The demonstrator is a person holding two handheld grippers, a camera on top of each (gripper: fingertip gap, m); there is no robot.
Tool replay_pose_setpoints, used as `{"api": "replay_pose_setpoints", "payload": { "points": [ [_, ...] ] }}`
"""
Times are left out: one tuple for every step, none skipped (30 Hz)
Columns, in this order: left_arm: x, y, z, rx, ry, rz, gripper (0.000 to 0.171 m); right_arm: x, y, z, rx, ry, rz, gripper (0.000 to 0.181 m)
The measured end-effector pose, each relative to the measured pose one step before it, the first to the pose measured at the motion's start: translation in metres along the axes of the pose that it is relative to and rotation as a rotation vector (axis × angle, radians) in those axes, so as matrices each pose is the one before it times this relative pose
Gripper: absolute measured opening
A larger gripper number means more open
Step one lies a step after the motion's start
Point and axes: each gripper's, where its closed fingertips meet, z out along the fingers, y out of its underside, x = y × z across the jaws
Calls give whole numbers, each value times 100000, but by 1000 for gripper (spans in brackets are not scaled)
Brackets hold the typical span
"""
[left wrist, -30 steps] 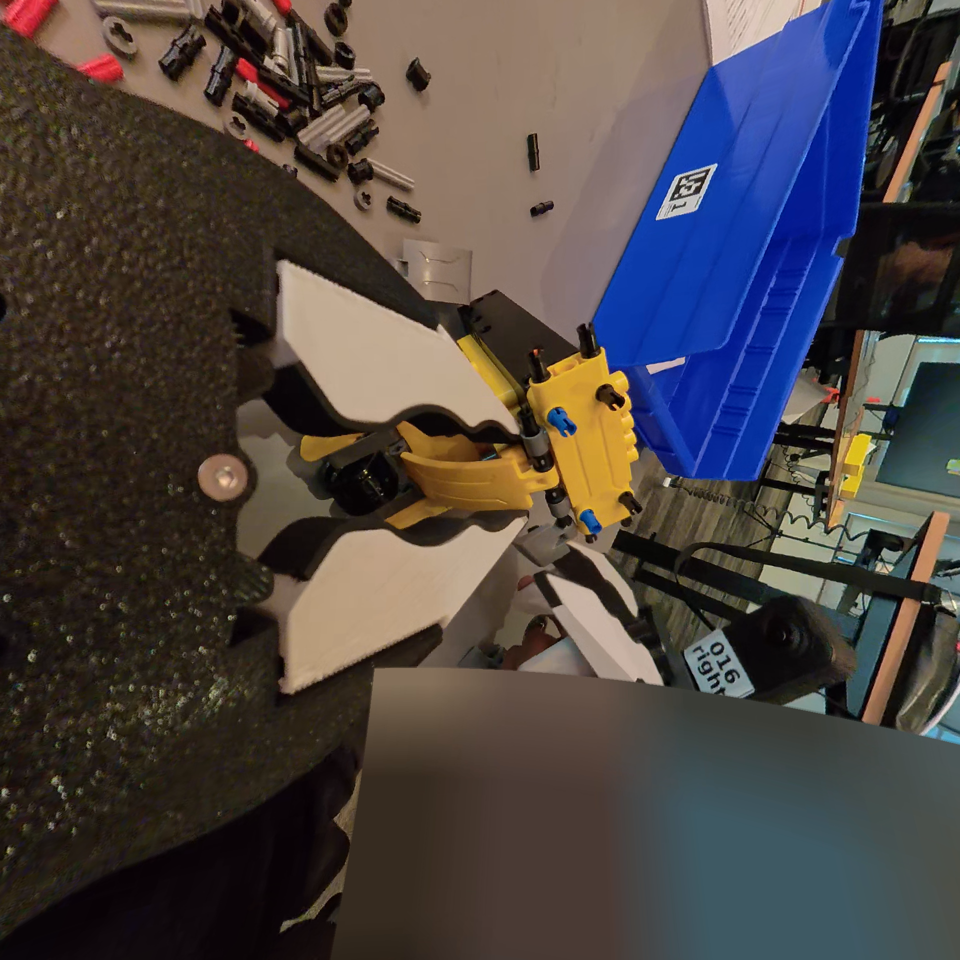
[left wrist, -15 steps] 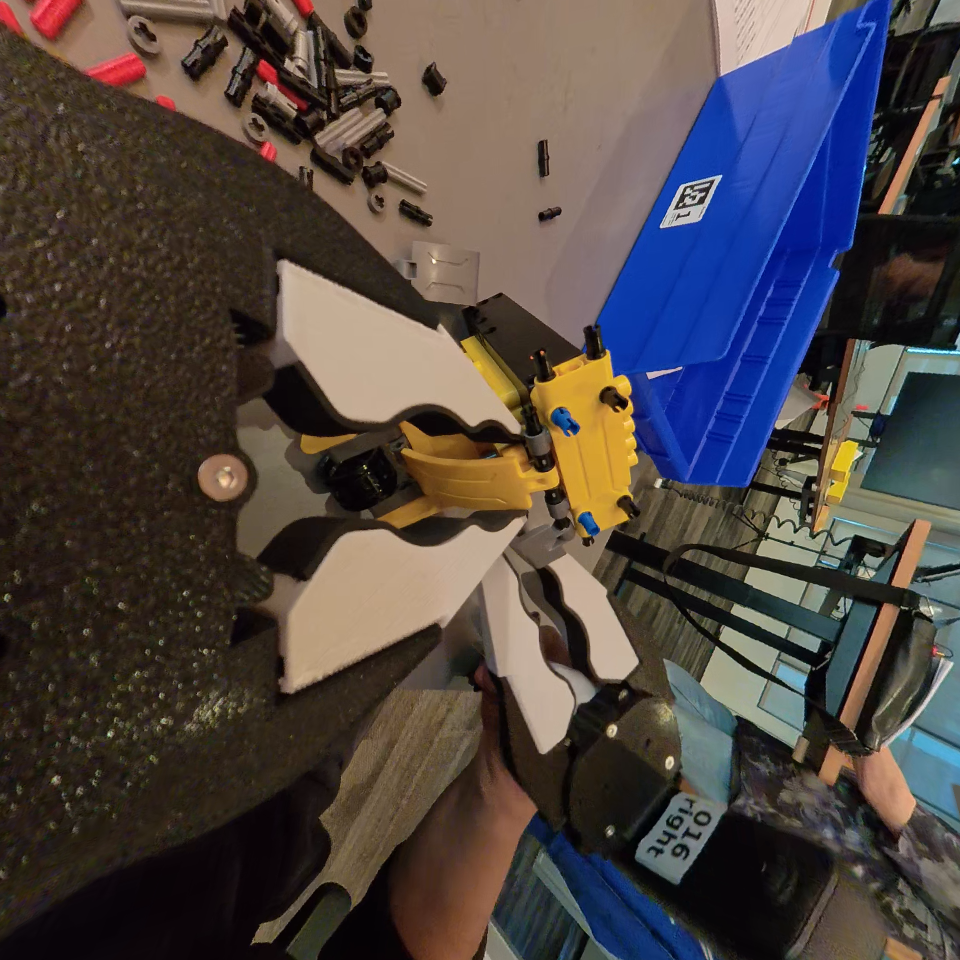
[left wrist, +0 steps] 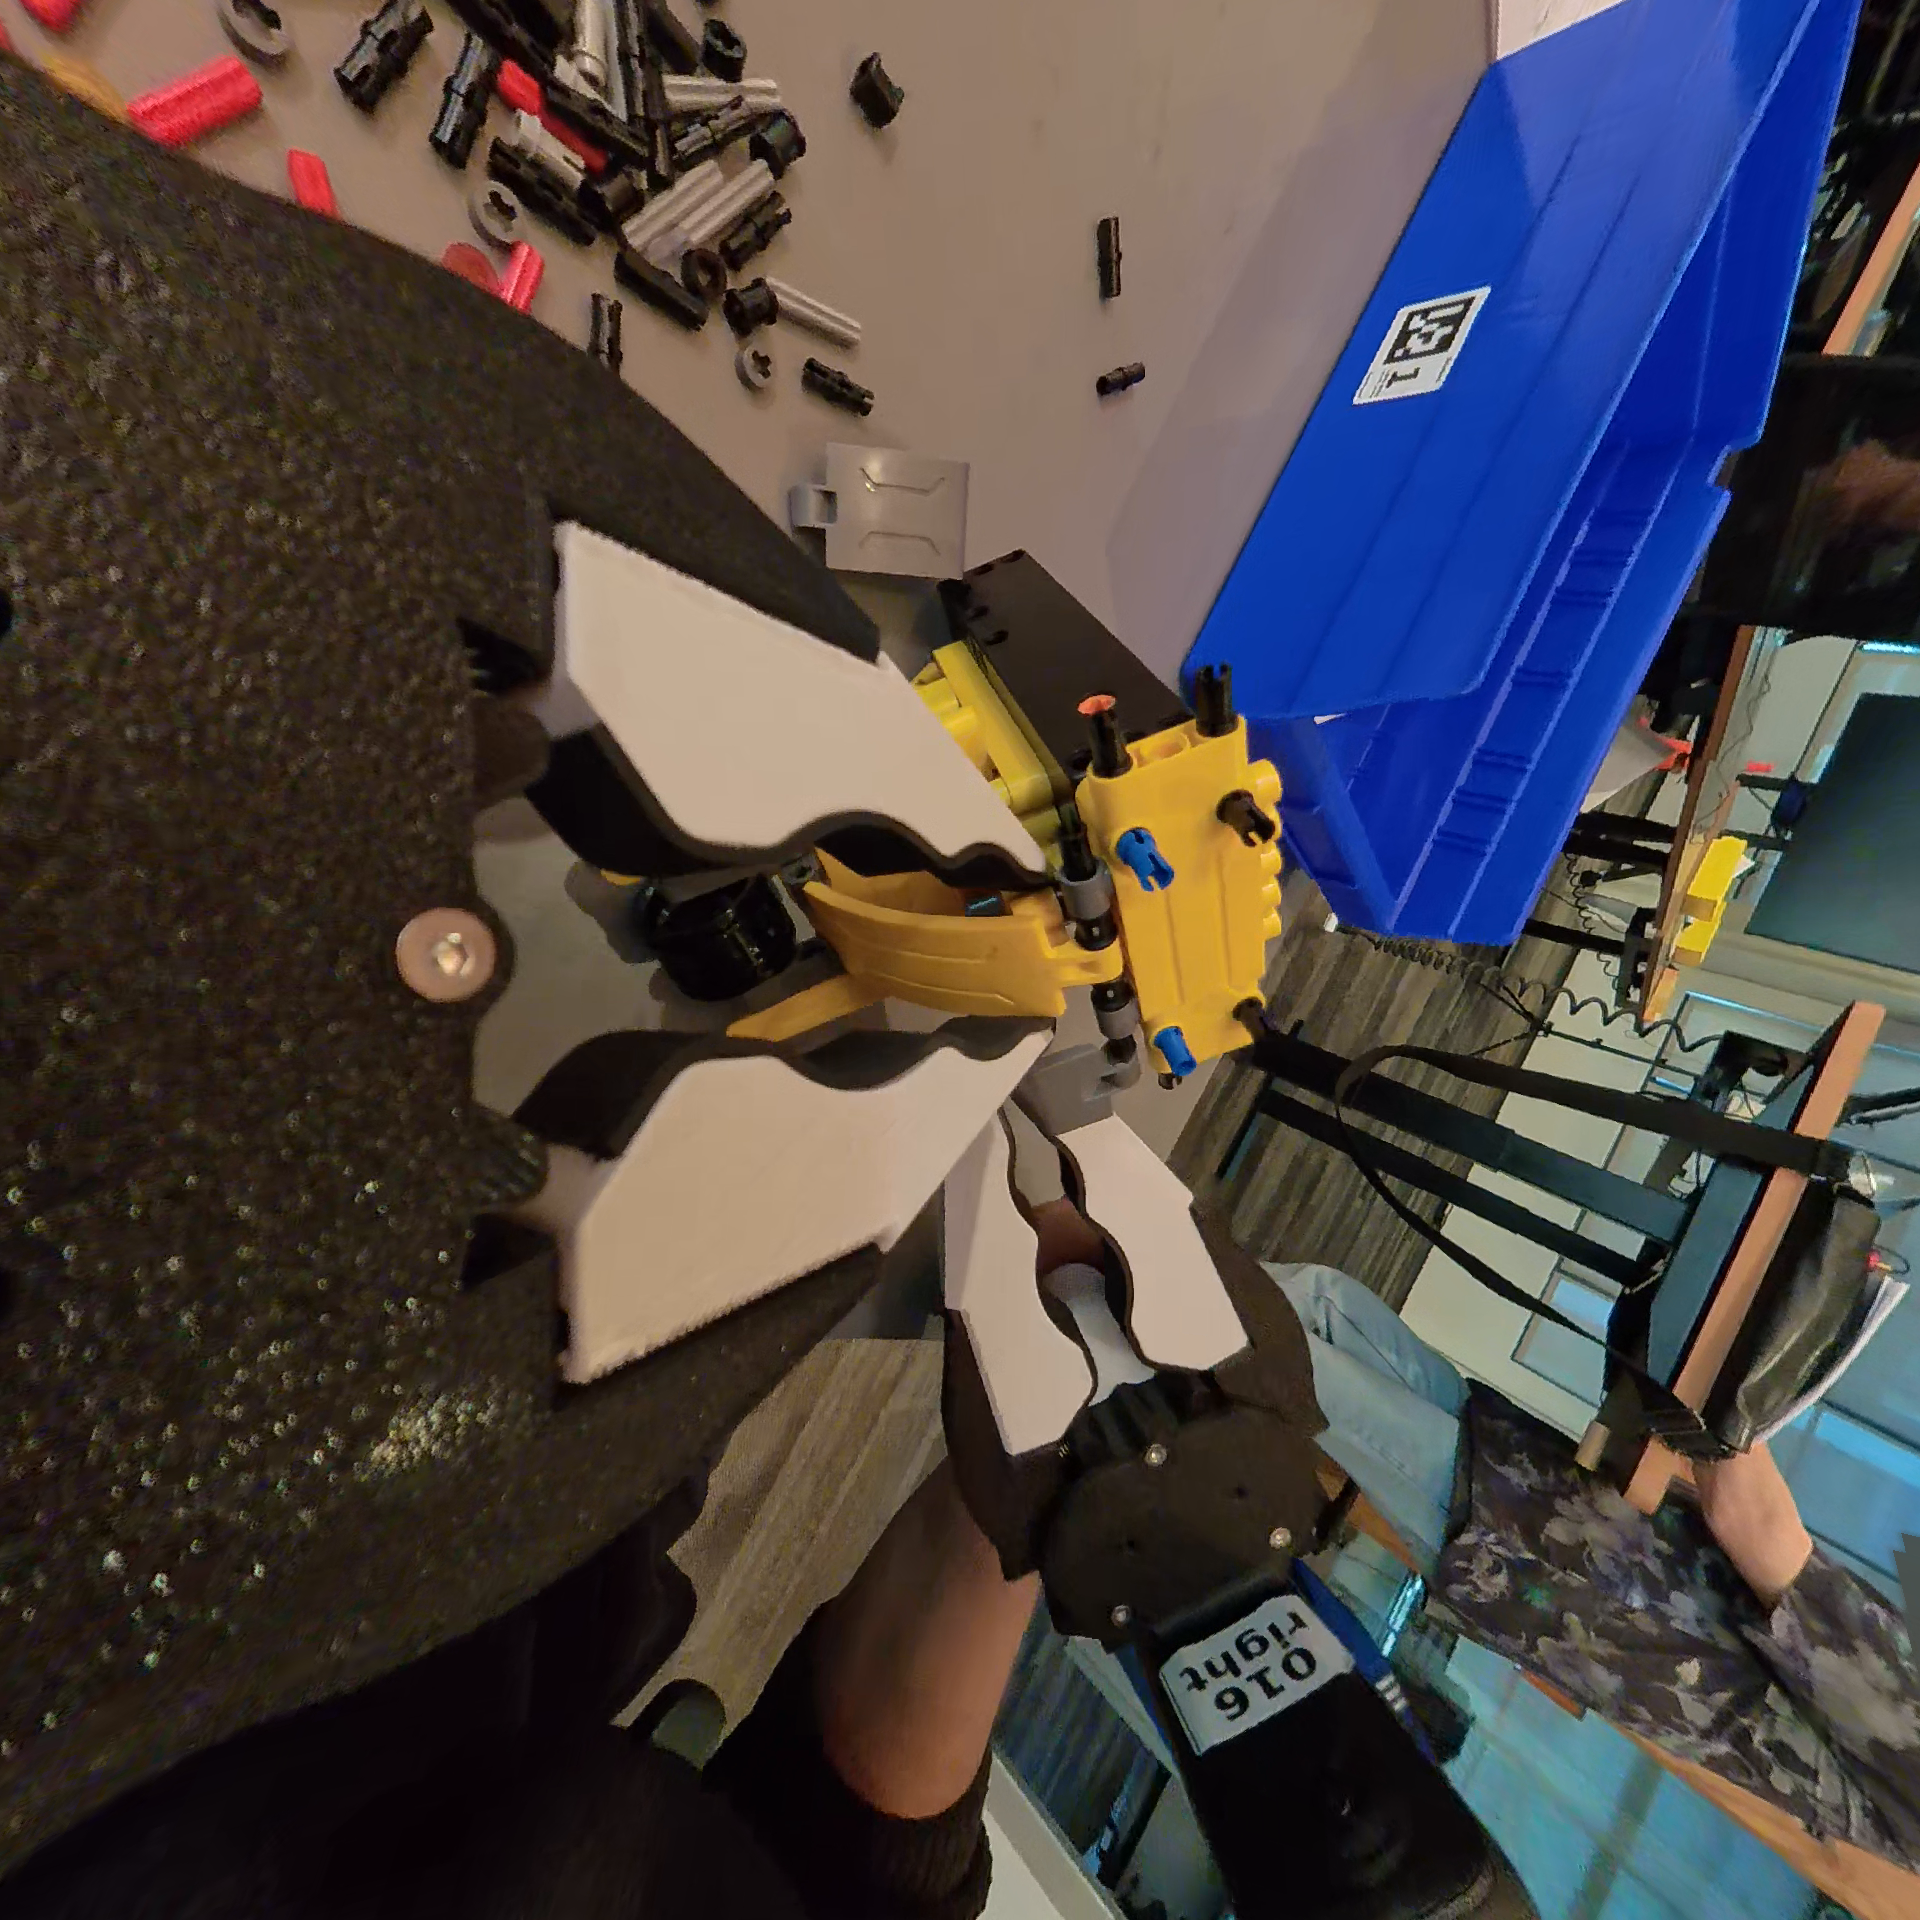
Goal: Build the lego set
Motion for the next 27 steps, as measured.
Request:
{"api": "replay_pose_setpoints", "payload": {
  "points": [
    [7, 6, 7, -73, 355, -326, 23, -19, 0, 21, 229, -368, -533, 3],
    [-7, 5, 4, -6, 182, -206, 23, -16, 5, 2, 0, -743, 468, 3],
    [15, 11, 15, -123, 285, -139, 23, -6, -1, -12, -237, -1046, 1065, 3],
    [31, 22, 32, -173, 311, -5, 23, 3, 7, -25, -344, -1259, 1332, 3],
    [35, 13, 27, -109, 207, 49, 23, 1, 23, -23, -373, -1353, 1358, 3],
    [9, -5, 30, -50, 40, 134, 23, 3, 15, -4, -446, -1121, 713, 3],
    [-8, 2, 9, -5, 53, -107, 23, 0, -1, 16, -659, -624, -417, 3],
    [-27, -16, 2, 60, 199, -365, 23, -8, -18, 29, -926, -94, -1349, 3],
    [-33, -23, -22, 106, 199, -504, 23, -6, -23, 34, -1136, 382, -1979, 3],
    [-47, -19, -19, 136, 94, -550, 23, -1, -25, 49, -1215, 719, -2451, 3],
    [-28, -11, -9, 103, 44, -297, 23, -15, -25, 24, -1225, 648, -2175, 3],
    [-8, 0, -8, -11, -18, -21, 23, -19, -6, 1, -1160, 198, -1021, 4],
    [11, 7, 7, 0, -23, 81, 23, -10, 6, -10, -975, -209, 108, 4],
    [11, 1, 5, 7, -96, 181, 23, -14, 17, -7, -667, -404, 745, 4],
    [16, 6, 11, -13, -89, 227, 23, -18, 30, 1, -414, -677, 1232, 4],
    [21, 12, 11, -27, 48, 186, 23, -17, 23, -18, -252, -1034, 1439, 4],
    [50, 5, -8, 30, 134, 260, 23, -21, 17, -23, -97, -1220, 1362, 4],
    [40, -6, -19, 55, 213, 158, 23, -9, 4, -8, -16, -1188, 1530, 4],
    [-12, -17, -23, 138, 96, -189, 23, 13, -8, 11, -56, -1109, 1842, 4],
    [-30, -30, -32, 209, 7, -315, 23, 21, -41, 12, 0, -910, 1923, 4],
    [-48, -40, -42, 297, -257, -181, 23, 21, -50, 21, 56, -553, 1681, 5],
    [-42, -32, -30, 298, -484, 107, 23, 21, -51, 22, 23, -156, 1241, 5],
    [-30, -10, -6, 162, -459, 306, 23, 51, -79, 14, 350, 521, 778, 8],
    [35, 5, 8, -6, -98, 364, 23, 110, -226, 4, 1388, 1351, 581, 13],
    [64, 18, 23, -159, 58, 538, 23, 36, -334, -16, 2048, 1187, 331, 13],
    [39, 24, 13, -124, -106, 494, 23, -59, -280, -10, 1550, 613, 58, 11],
    [-22, -3, -11, 15, -395, 273, 23, 9, -93, 55, 181, 792, -9, 10]
  ]
}}
